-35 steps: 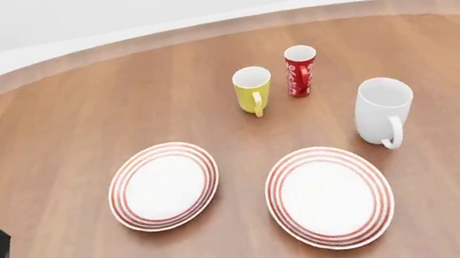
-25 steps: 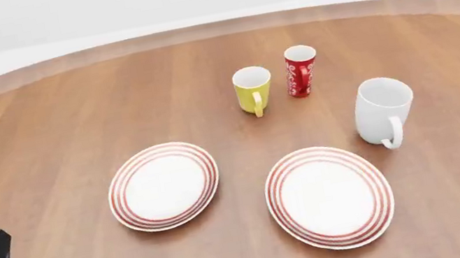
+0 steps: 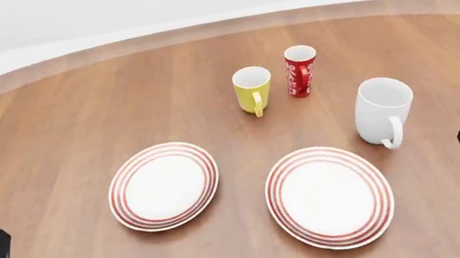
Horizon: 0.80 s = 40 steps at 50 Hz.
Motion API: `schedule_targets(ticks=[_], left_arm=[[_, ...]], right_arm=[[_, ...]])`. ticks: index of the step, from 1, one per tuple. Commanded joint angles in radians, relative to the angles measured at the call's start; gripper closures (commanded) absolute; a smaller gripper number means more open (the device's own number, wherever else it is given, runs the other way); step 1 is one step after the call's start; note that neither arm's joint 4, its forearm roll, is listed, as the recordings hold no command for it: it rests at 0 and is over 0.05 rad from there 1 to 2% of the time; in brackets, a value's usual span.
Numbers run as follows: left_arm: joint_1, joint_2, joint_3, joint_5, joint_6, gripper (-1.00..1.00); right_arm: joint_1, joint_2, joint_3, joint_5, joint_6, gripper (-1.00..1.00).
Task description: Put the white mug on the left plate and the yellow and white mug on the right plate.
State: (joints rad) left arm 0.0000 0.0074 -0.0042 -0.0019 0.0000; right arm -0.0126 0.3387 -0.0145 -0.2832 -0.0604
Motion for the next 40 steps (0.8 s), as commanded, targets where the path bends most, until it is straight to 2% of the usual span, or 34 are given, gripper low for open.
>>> schedule_targets(ticks=[1, 14, 30, 40], left_arm=[[0.0, 0.0, 0.0, 0.0, 0.0, -1.0], [0.0, 0.0, 0.0, 0.0, 0.0, -1.0], [0.0, 0.0, 0.0, 0.0, 0.0, -1.0], [0.0, 0.0, 0.0, 0.0, 0.0, -1.0]], right_arm=[[-0.002, 0.207, -0.004, -0.193, -0.01, -1.0], [0.011, 0.389, -0.005, -0.349, -0.016, -1.0], [0.007, 0.695, -0.04, -0.556, -0.049, -1.0], [0.01, 0.826, -0.055, -0.648, -0.049, -1.0]])
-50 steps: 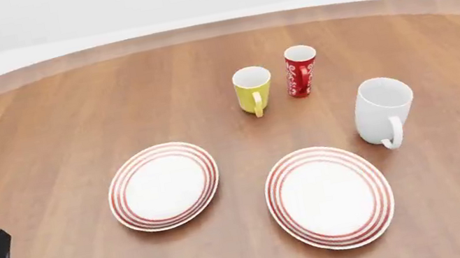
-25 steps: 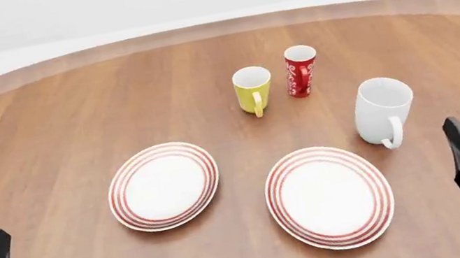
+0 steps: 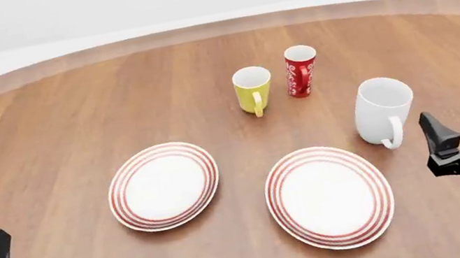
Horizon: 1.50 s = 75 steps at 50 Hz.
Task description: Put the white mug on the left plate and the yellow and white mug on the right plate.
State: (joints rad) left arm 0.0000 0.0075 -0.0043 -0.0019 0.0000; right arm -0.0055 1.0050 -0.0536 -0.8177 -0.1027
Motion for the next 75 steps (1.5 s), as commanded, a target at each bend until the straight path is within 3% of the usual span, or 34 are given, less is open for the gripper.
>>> schedule_targets(ticks=[1, 18, 75], left_arm=[[0.0, 0.0, 0.0, 0.0, 0.0, -1.0], [0.0, 0.0, 0.0, 0.0, 0.0, -1.0], [0.0, 0.0, 0.0, 0.0, 0.0, -1.0]], right_arm=[[0.003, 0.161, -0.015, -0.115, -0.006, -1.0], [0.01, 0.367, -0.061, -0.233, -0.003, -1.0], [0.007, 0.751, -0.185, -0.391, 0.019, -1.0]])
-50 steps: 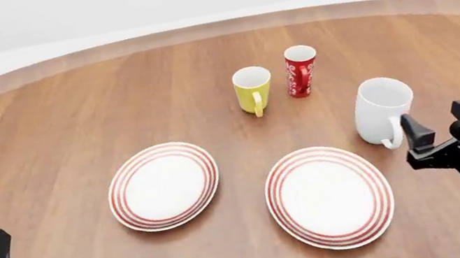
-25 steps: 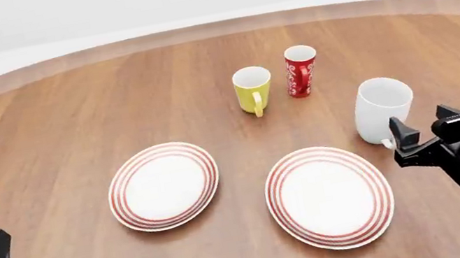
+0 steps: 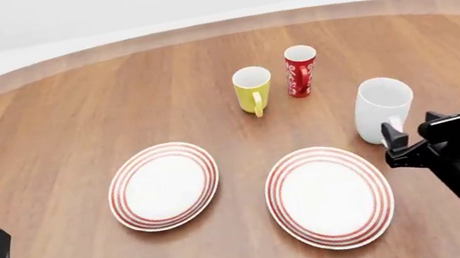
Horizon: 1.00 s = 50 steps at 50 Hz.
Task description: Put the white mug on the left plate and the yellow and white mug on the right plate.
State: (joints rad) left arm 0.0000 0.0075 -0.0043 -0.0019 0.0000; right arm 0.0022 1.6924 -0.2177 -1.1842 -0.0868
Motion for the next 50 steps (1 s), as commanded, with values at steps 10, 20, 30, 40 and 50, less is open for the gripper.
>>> schedule_targets(ticks=[10, 20, 30, 40, 50], left_arm=[[0.0, 0.0, 0.0, 0.0, 0.0, -1.0], [0.0, 0.0, 0.0, 0.0, 0.0, -1.0], [0.0, 0.0, 0.0, 0.0, 0.0, -1.0], [0.0, 0.0, 0.0, 0.0, 0.0, -1.0], [0.0, 0.0, 0.0, 0.0, 0.0, -1.0]], right_arm=[[-0.001, 0.096, -0.032, -0.031, 0.011, -1.0], [-0.003, 0.13, -0.047, -0.034, 0.02, -1.0], [0.005, 0.165, -0.067, -0.035, 0.028, -1.0], [0.005, 0.2, -0.084, -0.035, 0.036, -1.0], [0.004, 0.226, -0.099, -0.035, 0.04, -1.0]])
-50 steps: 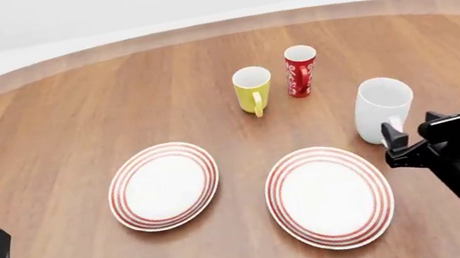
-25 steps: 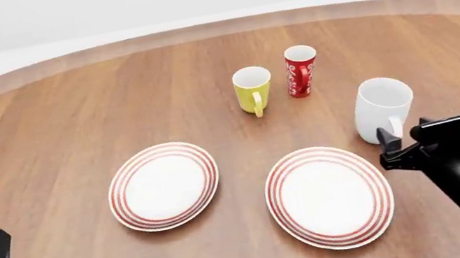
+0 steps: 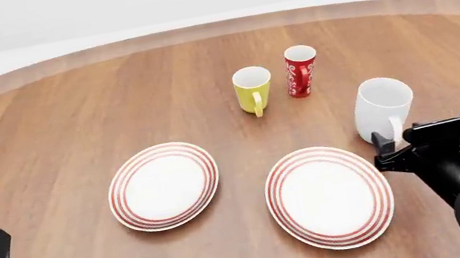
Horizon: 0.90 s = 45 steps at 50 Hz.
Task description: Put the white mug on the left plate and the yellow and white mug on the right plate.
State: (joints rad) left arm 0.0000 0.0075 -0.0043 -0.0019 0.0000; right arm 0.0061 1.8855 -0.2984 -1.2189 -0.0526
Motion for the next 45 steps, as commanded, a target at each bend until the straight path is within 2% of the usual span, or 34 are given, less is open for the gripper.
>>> schedule_targets(ticks=[1, 12, 13, 20, 37, 39, 45], left_arm=[[0.0, 0.0, 0.0, 0.0, 0.0, -1.0], [0.0, 0.0, 0.0, 0.0, 0.0, -1.0], [0.0, 0.0, 0.0, 0.0, 0.0, -1.0], [0.0, 0.0, 0.0, 0.0, 0.0, -1.0], [0.0, 0.0, 0.0, 0.0, 0.0, -1.0], [0.0, 0.0, 0.0, 0.0, 0.0, -1.0], [0.0, 0.0, 0.0, 0.0, 0.0, -1.0]], right_arm=[[0.0, 0.035, -0.02, -0.001, 0.006, -1.0], [0.012, 0.07, -0.03, 0.0, 0.03, -1.0], [0.013, 0.077, -0.033, 0.0, 0.034, 1.0], [0.027, 0.063, -0.026, 0.0, 0.045, 1.0], [0.036, -0.032, 0.016, 0.003, 0.033, 1.0], [0.04, -0.114, 0.042, 0.023, 0.026, 1.0], [0.05, -0.168, 0.054, 0.047, 0.02, 1.0]])
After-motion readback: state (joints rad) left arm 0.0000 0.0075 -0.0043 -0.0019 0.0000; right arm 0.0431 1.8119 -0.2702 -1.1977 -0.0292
